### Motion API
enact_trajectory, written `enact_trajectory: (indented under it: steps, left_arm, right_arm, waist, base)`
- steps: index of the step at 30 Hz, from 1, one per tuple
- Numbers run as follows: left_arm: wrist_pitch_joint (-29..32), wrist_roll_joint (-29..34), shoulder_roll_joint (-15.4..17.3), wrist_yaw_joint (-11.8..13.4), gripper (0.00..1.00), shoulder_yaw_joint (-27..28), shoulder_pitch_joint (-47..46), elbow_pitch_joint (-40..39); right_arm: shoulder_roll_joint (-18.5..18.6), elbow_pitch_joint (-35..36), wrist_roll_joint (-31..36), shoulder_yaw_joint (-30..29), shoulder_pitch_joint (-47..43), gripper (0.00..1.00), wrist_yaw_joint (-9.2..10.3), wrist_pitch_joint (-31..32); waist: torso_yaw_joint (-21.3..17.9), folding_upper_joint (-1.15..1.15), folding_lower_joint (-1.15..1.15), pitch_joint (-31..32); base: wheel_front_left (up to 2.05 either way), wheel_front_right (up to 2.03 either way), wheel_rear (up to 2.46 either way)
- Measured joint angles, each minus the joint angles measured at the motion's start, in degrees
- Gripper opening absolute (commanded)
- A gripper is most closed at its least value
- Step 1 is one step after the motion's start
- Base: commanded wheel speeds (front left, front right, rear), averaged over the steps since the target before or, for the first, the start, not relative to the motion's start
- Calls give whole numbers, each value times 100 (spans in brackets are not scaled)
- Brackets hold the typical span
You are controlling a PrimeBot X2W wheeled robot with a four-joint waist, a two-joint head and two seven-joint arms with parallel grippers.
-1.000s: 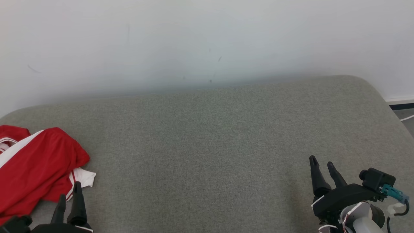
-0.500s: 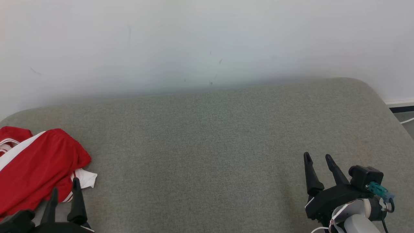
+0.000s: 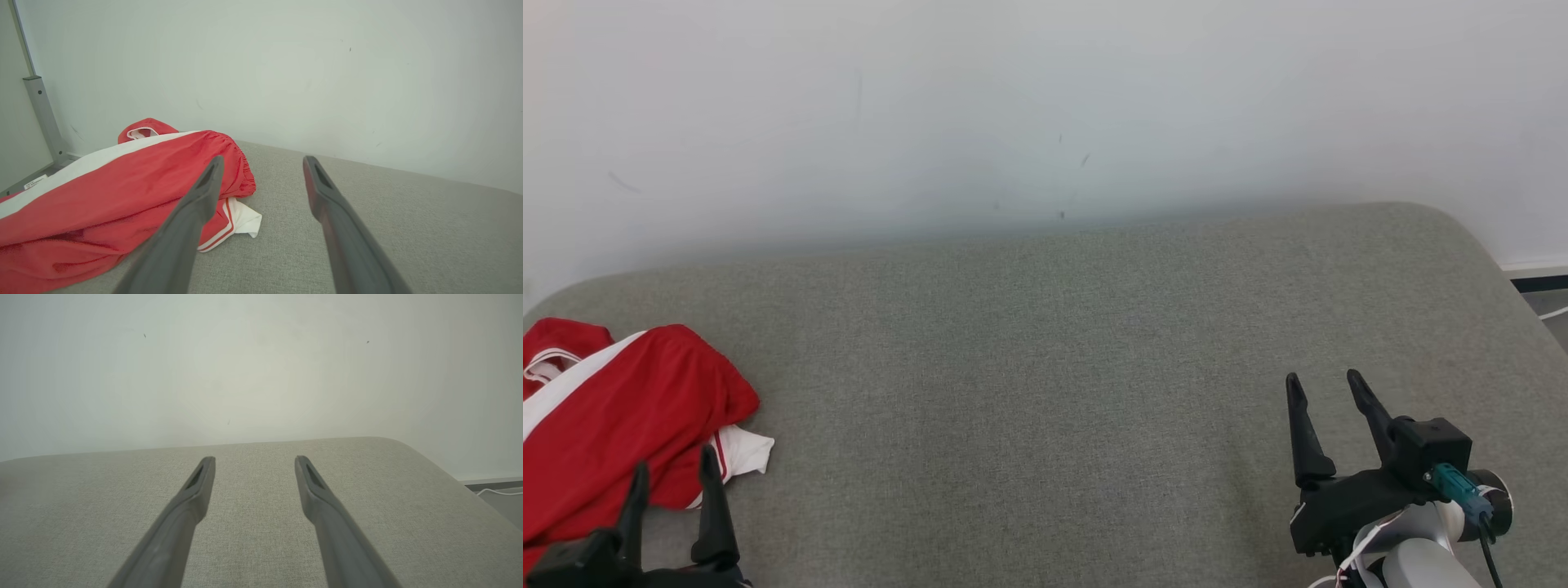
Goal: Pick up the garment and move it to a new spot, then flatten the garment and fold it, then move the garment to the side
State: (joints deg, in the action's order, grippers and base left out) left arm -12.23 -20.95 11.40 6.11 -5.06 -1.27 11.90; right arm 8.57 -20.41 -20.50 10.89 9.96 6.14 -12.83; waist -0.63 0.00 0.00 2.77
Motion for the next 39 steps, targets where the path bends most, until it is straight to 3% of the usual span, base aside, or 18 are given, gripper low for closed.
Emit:
enact_trajectory:
  steps: [8,39]
  left_arm:
    - [-127,582,38,101,100,10,1,-123]
    - [350,960,227,101,100,-151,1,57]
  right_arm:
    - [-23,24,190,-136,-1,100,99,-140]
    - [57,24,188,-274,-125,100,62,-166]
  waist:
    - [-8,0,0,21]
    - [129,0,0,92]
  base:
    - [0,0,0]
    - [0,0,0]
